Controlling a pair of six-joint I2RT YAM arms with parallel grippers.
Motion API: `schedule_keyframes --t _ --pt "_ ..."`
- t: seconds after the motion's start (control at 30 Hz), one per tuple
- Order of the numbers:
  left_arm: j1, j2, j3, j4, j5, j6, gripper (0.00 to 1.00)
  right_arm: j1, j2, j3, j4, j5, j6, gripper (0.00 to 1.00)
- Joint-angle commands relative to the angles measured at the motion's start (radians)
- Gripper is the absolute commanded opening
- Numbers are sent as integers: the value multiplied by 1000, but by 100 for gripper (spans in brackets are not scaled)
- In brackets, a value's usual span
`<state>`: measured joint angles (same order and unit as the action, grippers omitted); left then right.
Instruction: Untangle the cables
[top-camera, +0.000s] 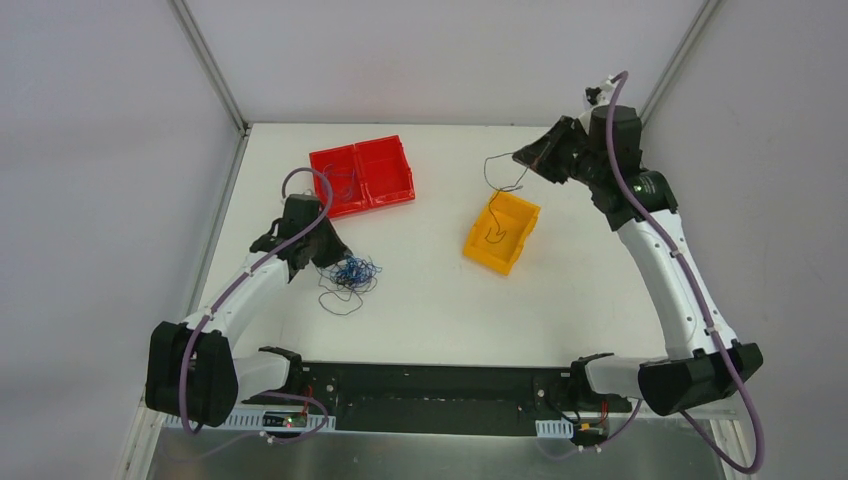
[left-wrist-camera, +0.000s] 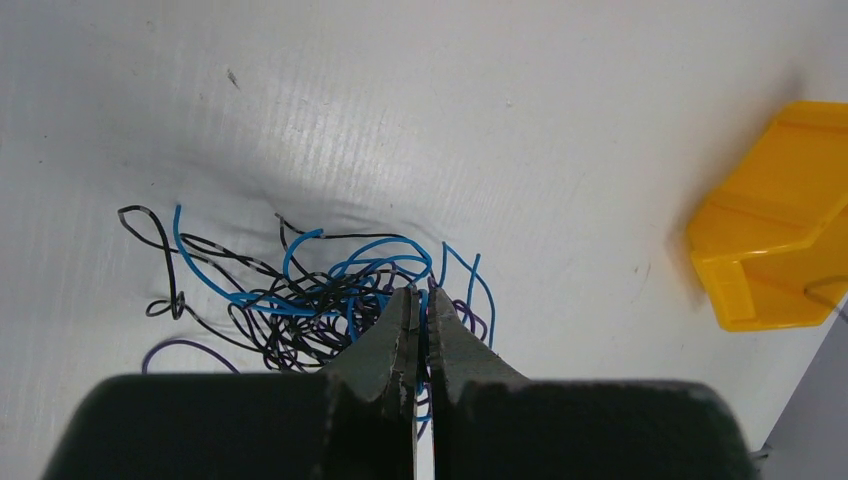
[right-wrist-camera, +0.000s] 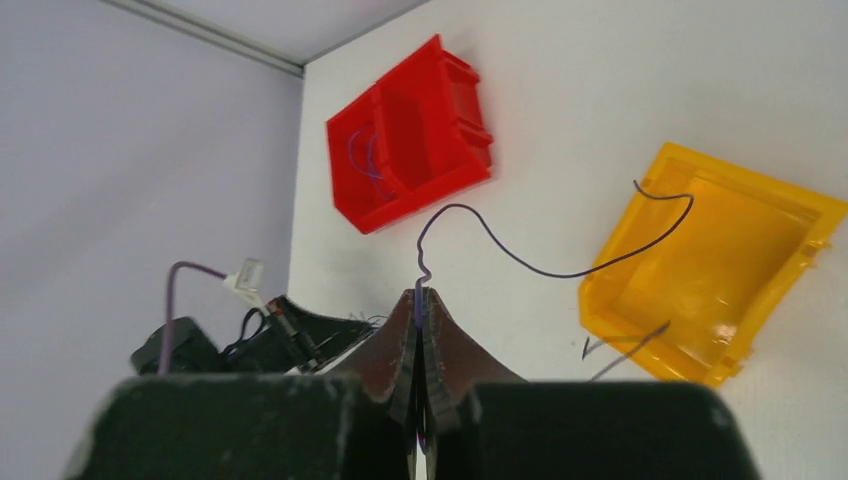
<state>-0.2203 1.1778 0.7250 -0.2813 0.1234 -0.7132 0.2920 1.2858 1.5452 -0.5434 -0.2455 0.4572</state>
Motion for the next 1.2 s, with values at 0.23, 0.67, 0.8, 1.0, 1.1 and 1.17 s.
schedule_keyframes --t 0.23,0.67,0.8,1.0,1.1,1.17 --pt "-19 10 49 17 25 27 0 -34 -15 -341 236 150 13 0" --pt "-29 46 70 20 30 28 0 19 -135 -336 122 141 -59 0" --pt "-38 42 71 19 27 24 0 30 -120 -236 78 158 -109 0" --pt "-46 26 55 20 23 20 0 32 -66 -118 35 169 -149 0" --pt "-47 15 45 19 18 20 0 34 -68 -114 34 151 -141 0" --pt "-47 7 44 19 16 21 0 35 -78 -131 31 146 -135 0"
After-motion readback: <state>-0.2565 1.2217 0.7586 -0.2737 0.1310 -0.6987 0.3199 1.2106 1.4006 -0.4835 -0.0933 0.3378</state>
